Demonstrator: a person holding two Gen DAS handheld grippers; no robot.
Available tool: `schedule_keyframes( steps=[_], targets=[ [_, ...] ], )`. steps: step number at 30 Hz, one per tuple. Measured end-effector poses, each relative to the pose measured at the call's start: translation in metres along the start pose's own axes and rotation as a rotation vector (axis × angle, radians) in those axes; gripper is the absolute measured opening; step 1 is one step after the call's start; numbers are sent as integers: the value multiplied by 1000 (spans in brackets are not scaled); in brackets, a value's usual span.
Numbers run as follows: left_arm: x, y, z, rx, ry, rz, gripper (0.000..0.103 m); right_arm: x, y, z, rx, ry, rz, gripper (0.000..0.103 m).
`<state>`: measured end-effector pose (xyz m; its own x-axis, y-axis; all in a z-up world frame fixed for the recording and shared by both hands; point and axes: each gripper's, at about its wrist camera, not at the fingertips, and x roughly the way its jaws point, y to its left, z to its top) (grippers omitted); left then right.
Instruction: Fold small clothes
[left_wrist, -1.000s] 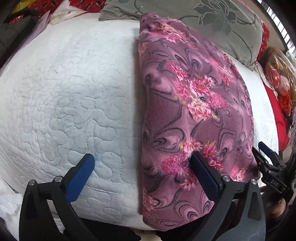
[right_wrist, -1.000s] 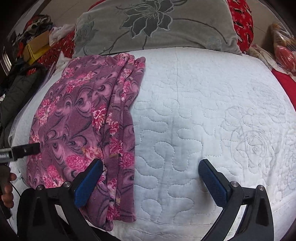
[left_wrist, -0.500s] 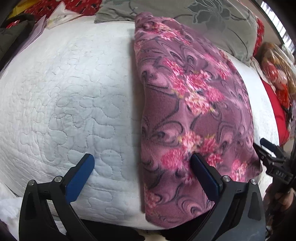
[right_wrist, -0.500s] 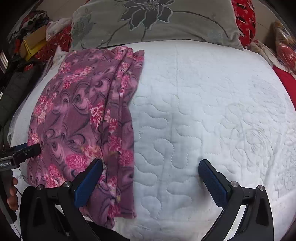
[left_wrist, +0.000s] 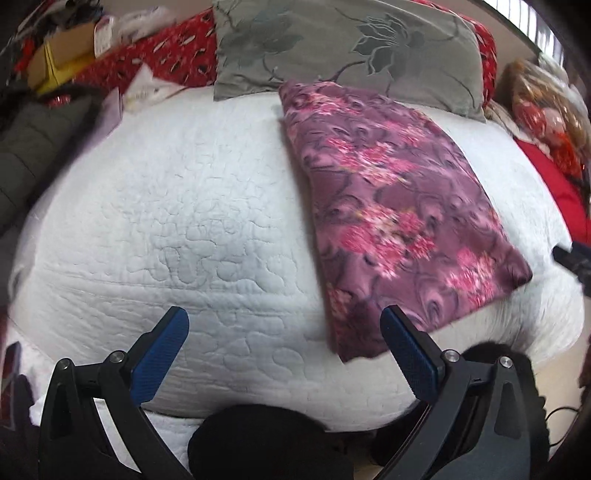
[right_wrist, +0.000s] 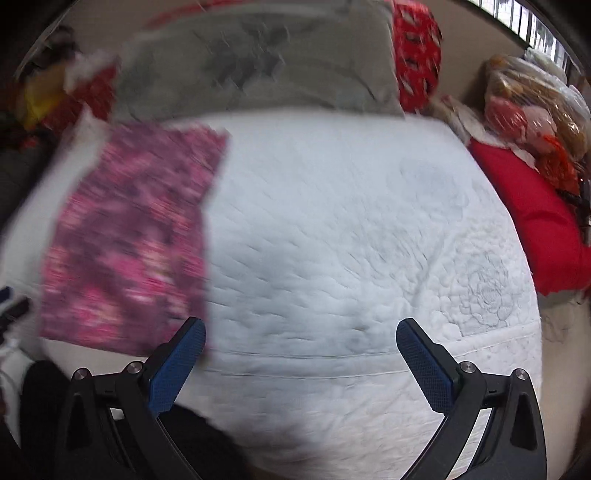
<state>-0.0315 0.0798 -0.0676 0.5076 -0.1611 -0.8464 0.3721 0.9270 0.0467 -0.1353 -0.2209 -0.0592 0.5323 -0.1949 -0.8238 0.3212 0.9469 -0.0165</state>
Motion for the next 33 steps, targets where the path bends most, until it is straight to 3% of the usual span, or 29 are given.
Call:
schedule_keyframes(
  steps=[4,9,21,33],
  targets=[
    [-3,-10,-5,2,19,2,103,-33,27,0,-58,-84,66,103],
    [-17,-17,-13,-8,-16,15,103,-50,46,3,-134,-154,4,103],
    [-43,-35,-13,22,-91,0,103,-52,34,-6,-106,-163,18,103],
    [-53,-50,-13,48,-106,-38,103,-55,21,-11,-70,-156,19,103]
  ],
)
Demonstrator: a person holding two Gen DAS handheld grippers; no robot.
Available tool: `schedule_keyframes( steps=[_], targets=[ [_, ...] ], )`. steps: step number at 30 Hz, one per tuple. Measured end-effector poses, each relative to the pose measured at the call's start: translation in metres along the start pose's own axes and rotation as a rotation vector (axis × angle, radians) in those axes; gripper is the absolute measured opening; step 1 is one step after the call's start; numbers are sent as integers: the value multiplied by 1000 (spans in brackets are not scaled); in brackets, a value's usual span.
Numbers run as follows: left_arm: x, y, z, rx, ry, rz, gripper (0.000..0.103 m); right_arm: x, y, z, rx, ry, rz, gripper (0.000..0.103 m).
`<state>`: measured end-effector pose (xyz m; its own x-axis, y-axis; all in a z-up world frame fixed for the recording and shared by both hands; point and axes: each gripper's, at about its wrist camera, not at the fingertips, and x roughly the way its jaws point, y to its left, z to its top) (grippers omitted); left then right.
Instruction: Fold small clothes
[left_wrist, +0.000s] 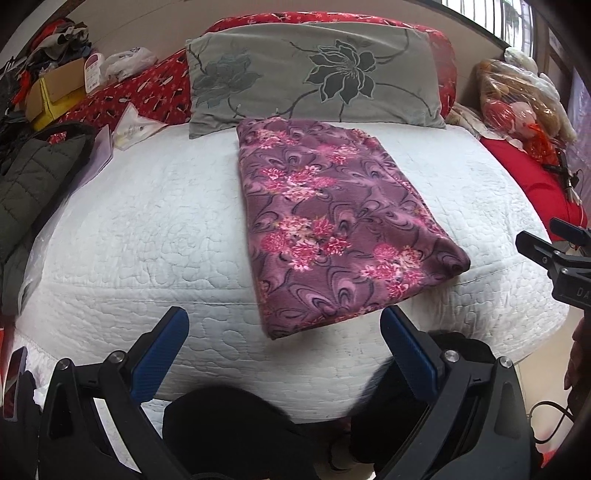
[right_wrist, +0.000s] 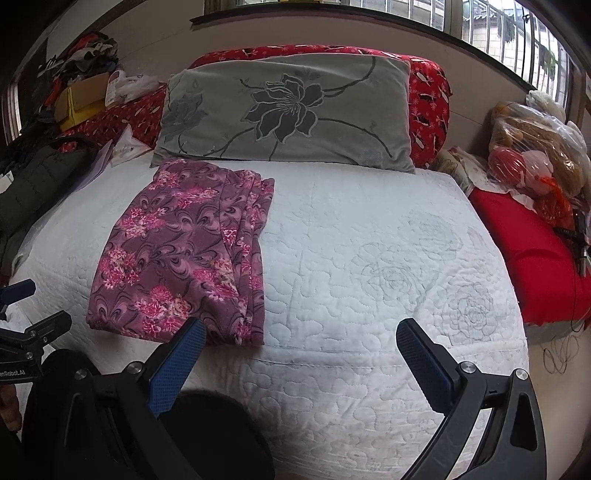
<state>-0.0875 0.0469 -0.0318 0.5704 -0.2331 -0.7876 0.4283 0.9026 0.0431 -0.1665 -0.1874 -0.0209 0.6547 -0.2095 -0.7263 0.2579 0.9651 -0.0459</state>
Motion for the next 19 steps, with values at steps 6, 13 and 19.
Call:
schedule_keyframes(
  steps=[6,13,19],
  targets=[
    [-7,-8,2,5,-8,-24,103,-2,-3,-1,6,-2,2,103],
    [-16,-19,5,3,-19,-62,103,-4,-8,-3,29,2,4,103],
    [-19,-29,7,6,-16,-76,103,-6,-12,-4,40,-2,4,103]
  ],
)
